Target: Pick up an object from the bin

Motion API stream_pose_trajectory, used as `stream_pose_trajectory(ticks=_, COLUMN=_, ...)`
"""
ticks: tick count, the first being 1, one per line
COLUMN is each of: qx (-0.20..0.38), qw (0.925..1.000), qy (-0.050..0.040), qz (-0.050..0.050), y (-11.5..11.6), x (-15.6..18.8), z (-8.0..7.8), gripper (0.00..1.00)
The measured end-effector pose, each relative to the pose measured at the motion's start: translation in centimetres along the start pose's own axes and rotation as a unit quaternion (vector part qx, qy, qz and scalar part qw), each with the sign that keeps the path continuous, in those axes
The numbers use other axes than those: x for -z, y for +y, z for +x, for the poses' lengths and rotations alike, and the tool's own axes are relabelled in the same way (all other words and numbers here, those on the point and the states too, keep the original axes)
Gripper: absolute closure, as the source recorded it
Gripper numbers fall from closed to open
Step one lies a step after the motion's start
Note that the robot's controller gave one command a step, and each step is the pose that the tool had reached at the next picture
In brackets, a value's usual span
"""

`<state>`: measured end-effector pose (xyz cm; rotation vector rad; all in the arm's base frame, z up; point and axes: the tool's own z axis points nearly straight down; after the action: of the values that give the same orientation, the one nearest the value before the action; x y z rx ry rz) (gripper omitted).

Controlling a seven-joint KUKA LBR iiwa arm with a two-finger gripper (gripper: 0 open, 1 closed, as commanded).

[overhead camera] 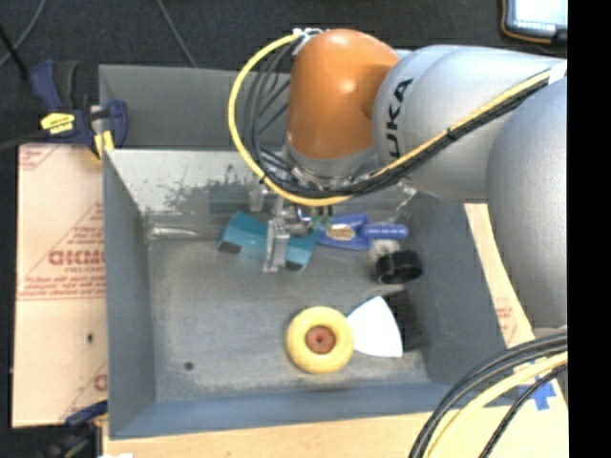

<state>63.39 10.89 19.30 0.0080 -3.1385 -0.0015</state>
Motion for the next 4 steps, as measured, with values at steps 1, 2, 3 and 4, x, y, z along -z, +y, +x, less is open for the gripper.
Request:
stream_pose_trajectory(ticks=1, qx=-0.001, qw=1.0000, qy=-0.0036, qz=0.000, y=-0.1, x=0.5, z=-0.1, gripper=0.00)
stream_pose_trajectory(ticks=2, qx=-0.048, qw=0.9988, qy=-0.0044, qz=-0.001, y=-1.6, x=-5.8, z=-0.8, gripper=0.00)
stream_pose_trajectory(ticks=3, qx=-0.076, qw=0.9971, qy=-0.0048, qz=-0.001, y=-2.0, x=-9.2, z=-1.0, gripper=0.00)
stream_pose_trajectory(ticks=4, qx=-0.090, qw=0.9959, qy=-0.0077, qz=-0.002, y=-2.0, x=-4.7, z=-2.0, gripper=0.00)
